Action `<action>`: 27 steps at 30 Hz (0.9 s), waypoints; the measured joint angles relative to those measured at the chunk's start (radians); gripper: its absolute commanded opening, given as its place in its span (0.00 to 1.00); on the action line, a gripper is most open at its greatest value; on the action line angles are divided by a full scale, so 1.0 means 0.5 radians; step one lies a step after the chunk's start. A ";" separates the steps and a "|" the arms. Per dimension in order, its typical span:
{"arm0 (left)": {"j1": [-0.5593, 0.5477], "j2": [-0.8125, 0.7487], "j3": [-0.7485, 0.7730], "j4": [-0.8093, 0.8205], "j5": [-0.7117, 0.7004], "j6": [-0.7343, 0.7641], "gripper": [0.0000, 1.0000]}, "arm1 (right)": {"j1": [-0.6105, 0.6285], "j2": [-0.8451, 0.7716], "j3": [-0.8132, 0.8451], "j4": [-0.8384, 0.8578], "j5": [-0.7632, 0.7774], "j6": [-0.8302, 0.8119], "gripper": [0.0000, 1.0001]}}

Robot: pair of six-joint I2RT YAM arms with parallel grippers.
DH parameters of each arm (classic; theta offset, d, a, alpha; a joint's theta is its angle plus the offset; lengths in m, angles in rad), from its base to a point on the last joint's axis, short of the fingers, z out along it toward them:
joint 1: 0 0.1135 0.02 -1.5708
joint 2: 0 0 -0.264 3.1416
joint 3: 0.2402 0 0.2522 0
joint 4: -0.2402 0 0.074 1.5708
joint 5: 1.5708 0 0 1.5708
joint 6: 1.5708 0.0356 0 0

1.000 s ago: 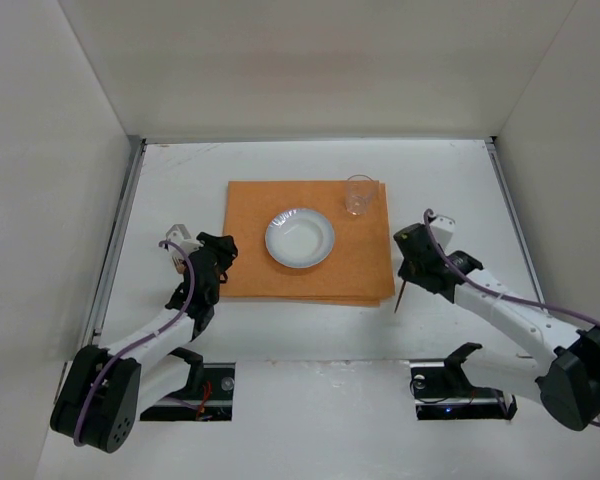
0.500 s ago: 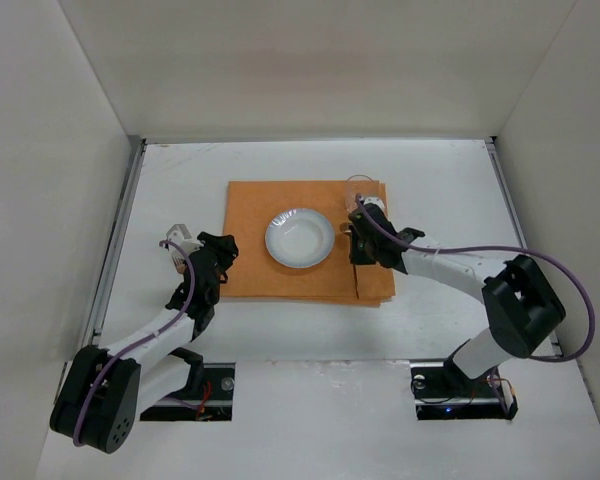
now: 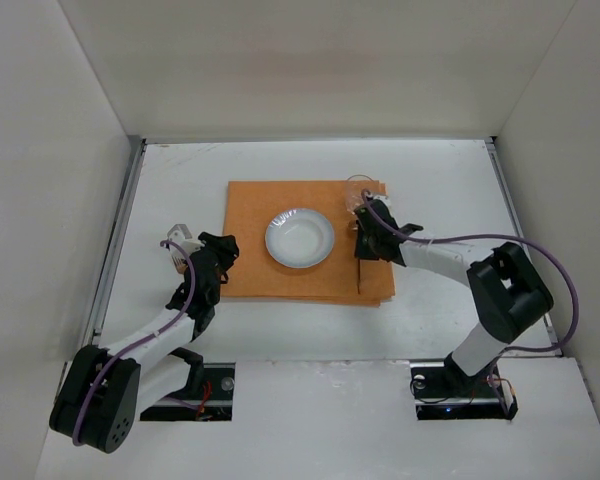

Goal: Set the dinner table for one person

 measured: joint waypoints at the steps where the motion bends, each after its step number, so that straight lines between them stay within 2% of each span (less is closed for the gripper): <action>1: 0.001 0.000 0.000 0.001 0.000 0.000 0.40 | -0.013 0.018 0.000 0.005 0.004 0.002 0.06; 8: 0.002 0.000 0.000 0.001 0.000 -0.004 0.40 | -0.027 0.091 0.000 0.026 0.034 0.017 0.14; 9: 0.002 0.000 0.000 0.000 -0.001 -0.004 0.40 | -0.027 0.091 0.000 0.027 0.037 0.017 0.17; 14: 0.001 0.000 0.000 0.000 -0.001 -0.005 0.40 | -0.027 0.082 0.000 0.041 0.054 0.029 0.47; 17: -0.006 0.000 0.000 0.000 -0.003 -0.004 0.40 | -0.027 0.007 -0.014 0.039 0.076 0.031 0.57; 19: -0.010 0.000 0.000 0.000 -0.005 -0.002 0.40 | -0.024 -0.106 -0.037 0.040 0.092 0.032 0.59; 21: -0.014 0.000 0.000 -0.001 -0.006 0.000 0.40 | -0.023 -0.250 -0.058 0.047 0.113 0.031 0.58; 22: -0.018 0.000 0.000 -0.001 -0.008 0.004 0.40 | -0.022 -0.332 -0.072 0.060 0.134 0.031 0.54; 27: -0.097 0.002 0.018 -0.039 -0.089 0.089 0.28 | -0.003 -0.681 -0.230 0.282 0.249 0.053 0.19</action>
